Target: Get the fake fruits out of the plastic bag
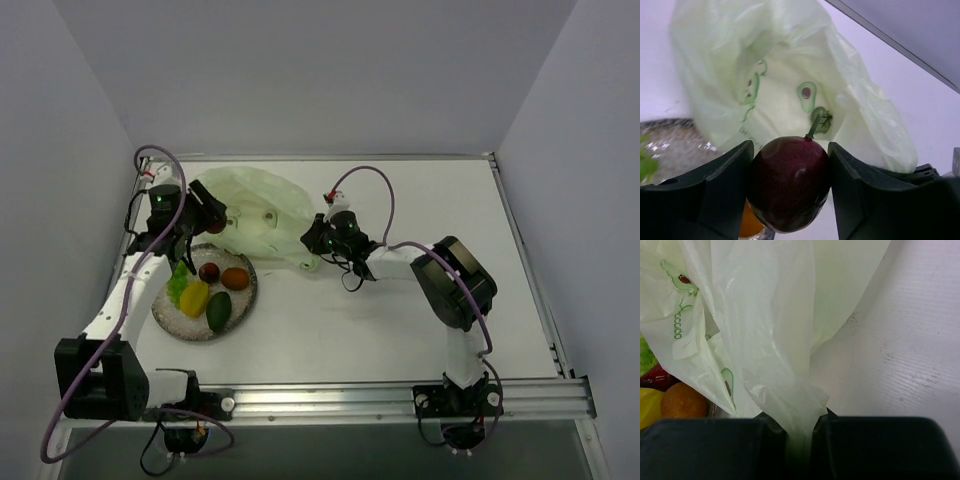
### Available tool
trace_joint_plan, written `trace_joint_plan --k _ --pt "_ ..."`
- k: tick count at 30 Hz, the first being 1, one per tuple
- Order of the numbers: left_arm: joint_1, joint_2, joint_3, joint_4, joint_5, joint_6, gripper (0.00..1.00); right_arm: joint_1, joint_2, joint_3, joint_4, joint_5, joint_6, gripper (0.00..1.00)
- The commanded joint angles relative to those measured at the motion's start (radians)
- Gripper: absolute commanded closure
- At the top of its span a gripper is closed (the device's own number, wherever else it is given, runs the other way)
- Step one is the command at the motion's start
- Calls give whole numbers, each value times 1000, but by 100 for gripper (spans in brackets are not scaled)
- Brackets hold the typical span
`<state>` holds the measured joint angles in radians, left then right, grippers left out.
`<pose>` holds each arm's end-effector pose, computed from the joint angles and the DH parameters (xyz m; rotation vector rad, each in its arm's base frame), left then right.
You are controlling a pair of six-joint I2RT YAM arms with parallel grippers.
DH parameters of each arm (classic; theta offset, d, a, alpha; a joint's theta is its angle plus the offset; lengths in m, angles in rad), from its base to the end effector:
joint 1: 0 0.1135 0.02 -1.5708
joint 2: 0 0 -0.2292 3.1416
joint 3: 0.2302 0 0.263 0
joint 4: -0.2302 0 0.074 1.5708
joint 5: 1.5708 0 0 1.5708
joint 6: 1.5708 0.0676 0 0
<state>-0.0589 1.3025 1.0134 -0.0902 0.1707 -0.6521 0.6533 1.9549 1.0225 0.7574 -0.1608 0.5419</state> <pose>0.3511 -0.0322 0.2670 -0.4724 1.9416 -0.6307 0.3470 0.2792 0.1316 -0.2279 1.8413 0.9968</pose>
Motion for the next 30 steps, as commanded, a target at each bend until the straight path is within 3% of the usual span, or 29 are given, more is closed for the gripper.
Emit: trace_joint_plan --k 1,9,16,19,25,30 --pt "34 -220 -70 -143 -97 -21 86 -7 -39 5 48 -6 -5 100" --pt "177 -575 -257 -531 -362 -81 85 -7 -53 -27 76 -28 20 100" --pt "202 -660 -449 -539 -350 -288 81 -12 -68 -42 63 -23 7 100" --pt "202 -660 -492 -525 -365 -319 73 -14 -68 -50 68 -26 7 100" --pt "202 -666 -552 -540 -401 -339 71 -14 -62 -52 71 -32 12 100" --pt "202 -694 -585 -517 -413 -336 45 -14 -56 -47 69 -34 12 100"
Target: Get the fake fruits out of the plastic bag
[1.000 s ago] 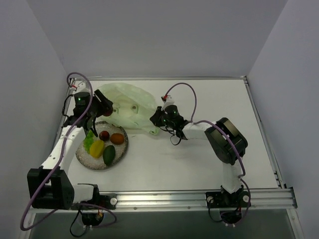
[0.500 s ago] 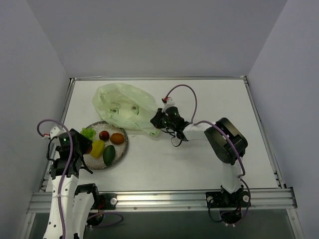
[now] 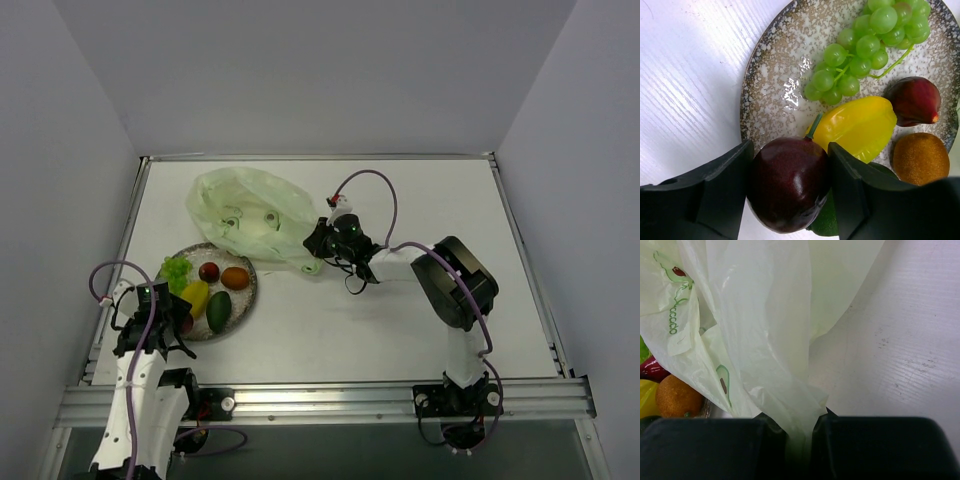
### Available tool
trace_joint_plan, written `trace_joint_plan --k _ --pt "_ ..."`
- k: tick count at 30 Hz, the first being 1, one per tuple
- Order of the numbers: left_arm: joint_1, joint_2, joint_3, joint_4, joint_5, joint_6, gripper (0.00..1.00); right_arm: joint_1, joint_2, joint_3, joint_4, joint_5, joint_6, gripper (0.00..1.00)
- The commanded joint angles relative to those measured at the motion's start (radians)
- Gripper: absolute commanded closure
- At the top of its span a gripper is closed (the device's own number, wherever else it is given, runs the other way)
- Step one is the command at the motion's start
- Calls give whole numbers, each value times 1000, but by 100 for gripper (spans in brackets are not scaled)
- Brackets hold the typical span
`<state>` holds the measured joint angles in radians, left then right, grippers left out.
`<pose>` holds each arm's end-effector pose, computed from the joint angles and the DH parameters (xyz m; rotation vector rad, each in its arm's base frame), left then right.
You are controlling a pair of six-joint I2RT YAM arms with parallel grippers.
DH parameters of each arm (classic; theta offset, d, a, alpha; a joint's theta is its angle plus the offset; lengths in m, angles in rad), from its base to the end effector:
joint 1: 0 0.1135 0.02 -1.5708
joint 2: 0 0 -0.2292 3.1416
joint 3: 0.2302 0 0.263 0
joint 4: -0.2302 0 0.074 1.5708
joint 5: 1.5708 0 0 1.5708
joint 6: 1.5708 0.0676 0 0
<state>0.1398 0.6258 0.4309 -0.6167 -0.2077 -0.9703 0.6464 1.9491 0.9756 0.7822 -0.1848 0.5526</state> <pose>0.1897 0.0408 0.1554 -1.3290 1.9568 -0.1550 0.3407 0.2726 0.1218 -0.2306 1.8628 1.0143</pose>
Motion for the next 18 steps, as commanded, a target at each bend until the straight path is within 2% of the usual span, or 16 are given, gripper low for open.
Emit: trace_joint_plan --k 1,4,10,18 --pt "3 -20 -7 17 -36 -16 41 -7 -50 2 45 -10 1 100" --pt "3 -21 -15 32 -33 -2 28 -5 -47 3 45 -12 1 100" --pt "-9 -31 41 52 -16 53 15 -5 -55 3 43 -7 0 100" --pt "-46 -18 256 92 7 215 16 -2 -65 2 40 -4 -3 100"
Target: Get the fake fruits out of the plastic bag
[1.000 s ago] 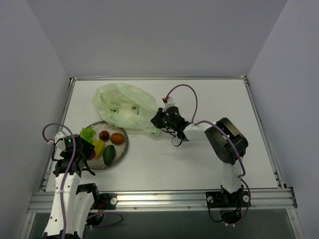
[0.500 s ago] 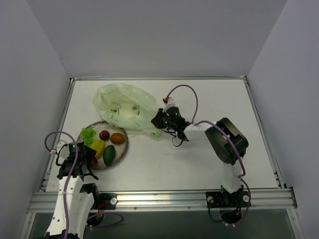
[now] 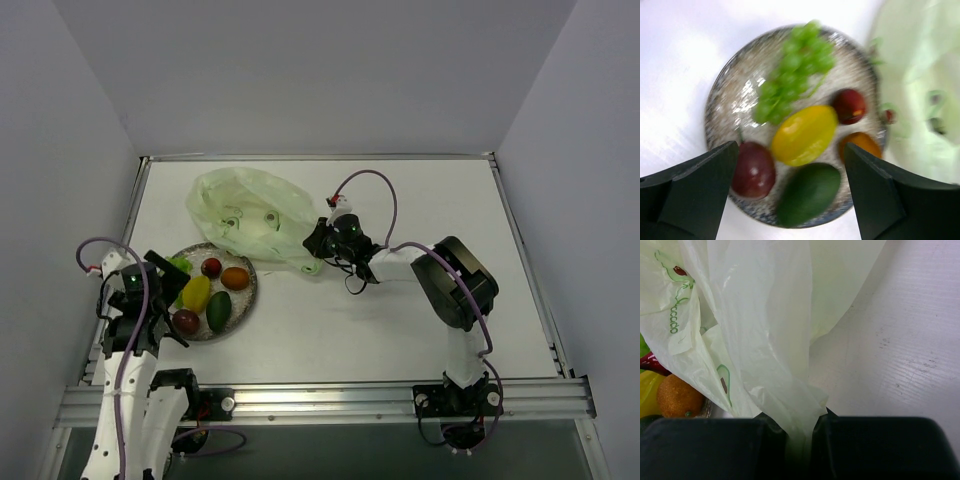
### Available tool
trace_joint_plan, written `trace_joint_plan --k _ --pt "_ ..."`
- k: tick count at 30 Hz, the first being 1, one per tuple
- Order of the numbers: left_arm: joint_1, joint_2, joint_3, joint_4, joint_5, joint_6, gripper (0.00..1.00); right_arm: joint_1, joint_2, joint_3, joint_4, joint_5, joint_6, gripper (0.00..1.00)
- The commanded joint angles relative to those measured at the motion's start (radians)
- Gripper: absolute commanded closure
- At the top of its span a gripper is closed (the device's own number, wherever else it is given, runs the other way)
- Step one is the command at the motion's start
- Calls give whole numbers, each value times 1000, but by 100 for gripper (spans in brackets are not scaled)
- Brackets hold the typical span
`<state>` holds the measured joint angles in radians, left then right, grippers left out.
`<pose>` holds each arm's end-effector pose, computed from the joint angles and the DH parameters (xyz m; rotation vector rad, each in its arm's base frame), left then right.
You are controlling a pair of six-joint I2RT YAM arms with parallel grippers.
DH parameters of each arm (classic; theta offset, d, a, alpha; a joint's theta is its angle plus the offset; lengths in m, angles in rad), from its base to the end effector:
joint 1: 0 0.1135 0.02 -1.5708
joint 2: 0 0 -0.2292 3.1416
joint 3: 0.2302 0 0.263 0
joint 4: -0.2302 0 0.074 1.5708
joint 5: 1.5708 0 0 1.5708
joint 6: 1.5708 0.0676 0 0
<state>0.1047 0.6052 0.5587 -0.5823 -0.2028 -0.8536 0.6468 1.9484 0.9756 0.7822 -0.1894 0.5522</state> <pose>0.2009 0.0348 0.2095 -1.1098 1.8901 -0.2004 0.3404 0.2730 0.1221 -0.2350 1.8623 1.0183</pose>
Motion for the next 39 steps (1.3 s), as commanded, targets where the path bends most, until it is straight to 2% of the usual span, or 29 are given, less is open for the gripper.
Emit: trace_joint_plan --k 1,8,12,15,16,20,27,32,39 --pt "-11 28 150 62 6 109 16 -3 -65 3 40 1 -3 100" --pt "-13 218 260 205 130 142 17 1 -69 2 40 1 -5 100" --pt "-72 330 296 295 161 117 18 -1 -74 3 35 1 -9 100" --pt "-130 476 361 364 135 131 13 2 -63 12 35 -2 -9 100" --pt "-138 566 383 380 147 136 12 4 -60 14 35 -5 -12 100" --pt "-146 760 467 487 189 140 12 7 -52 14 31 -5 -18 100" --pt "-138 1094 704 467 158 200 14 2 -34 28 20 -8 -29 100" --pt "-129 1231 823 516 167 251 16 2 0 69 2 -7 -43 100" --pt "-109 1338 836 645 178 225 18 -4 145 264 -75 -16 -67 100"
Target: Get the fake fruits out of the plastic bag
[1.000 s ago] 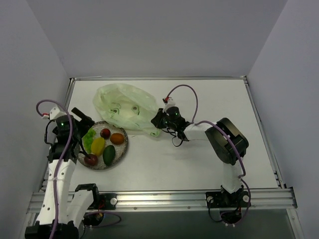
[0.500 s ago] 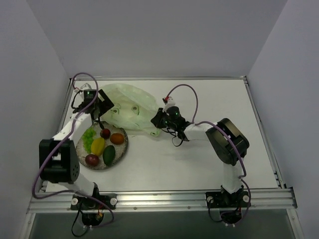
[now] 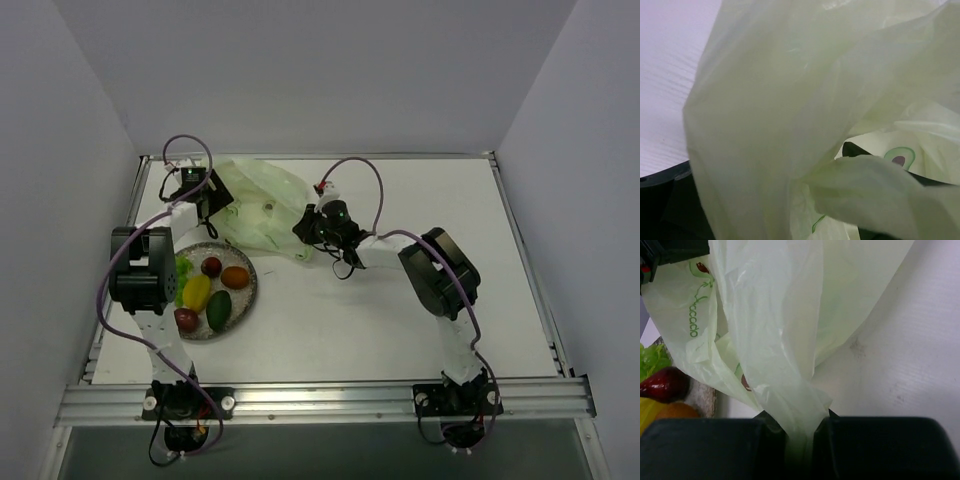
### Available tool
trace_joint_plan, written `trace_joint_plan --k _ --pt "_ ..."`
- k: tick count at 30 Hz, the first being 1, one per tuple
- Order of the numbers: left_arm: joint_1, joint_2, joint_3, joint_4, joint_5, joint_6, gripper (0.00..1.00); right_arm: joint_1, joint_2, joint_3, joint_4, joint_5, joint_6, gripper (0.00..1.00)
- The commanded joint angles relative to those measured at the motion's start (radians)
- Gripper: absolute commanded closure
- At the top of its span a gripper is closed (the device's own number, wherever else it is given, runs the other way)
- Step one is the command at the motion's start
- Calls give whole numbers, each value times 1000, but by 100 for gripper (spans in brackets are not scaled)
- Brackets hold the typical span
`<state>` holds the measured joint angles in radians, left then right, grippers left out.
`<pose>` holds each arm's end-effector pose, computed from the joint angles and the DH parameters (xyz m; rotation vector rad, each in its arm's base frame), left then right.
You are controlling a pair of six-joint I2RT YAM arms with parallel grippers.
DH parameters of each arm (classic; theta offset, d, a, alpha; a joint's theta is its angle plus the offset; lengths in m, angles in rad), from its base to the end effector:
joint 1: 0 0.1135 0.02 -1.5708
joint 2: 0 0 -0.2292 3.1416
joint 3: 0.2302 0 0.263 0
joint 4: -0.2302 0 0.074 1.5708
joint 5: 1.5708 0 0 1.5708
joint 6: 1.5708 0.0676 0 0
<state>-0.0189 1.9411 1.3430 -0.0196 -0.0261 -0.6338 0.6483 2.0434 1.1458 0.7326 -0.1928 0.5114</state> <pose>0.4637 -0.0070 0.1506 -0.6826 2.1006 -0.3382 0.3663 0.2937 0.1317 -0.2760 1.8236 1.0020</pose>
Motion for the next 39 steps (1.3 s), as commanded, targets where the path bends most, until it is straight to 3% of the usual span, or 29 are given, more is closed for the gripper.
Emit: trace_joint_plan --k 1,3,6,7,9,10,16,23,29,32,36,39 --pt "14 8 53 92 3 3 18 -9 88 120 -35 -13 -27 98" --pt "14 28 65 81 6 6 18 -13 142 207 -67 -2 -31 94" --pt "13 39 70 52 -1 -9 15 -15 182 330 -151 20 -54 70" --pt "49 29 64 28 -20 -21 12 -16 198 357 -173 9 -62 55" --pt "60 -27 41 36 -18 -47 9 -16 189 402 -200 3 -74 40" --pt "63 -56 13 37 -24 -56 4 -16 181 408 -200 1 -77 27" --pt "54 -293 -61 37 -2 -58 6 -16 118 477 -252 -23 -74 0" --pt "30 -552 -154 -78 -41 -63 6 -18 6 532 -325 -4 -80 0" --pt "-33 -749 -242 -98 18 -46 6 -18 -161 427 -340 75 -100 0" --pt "-94 -855 -226 -178 23 25 6 -15 -288 352 -361 137 -96 0" --pt "-125 -981 -231 -227 179 91 6 2 -604 110 -322 208 -91 0" --pt "-127 -1093 -287 -232 277 158 6 20 -835 -30 -343 367 -128 0"
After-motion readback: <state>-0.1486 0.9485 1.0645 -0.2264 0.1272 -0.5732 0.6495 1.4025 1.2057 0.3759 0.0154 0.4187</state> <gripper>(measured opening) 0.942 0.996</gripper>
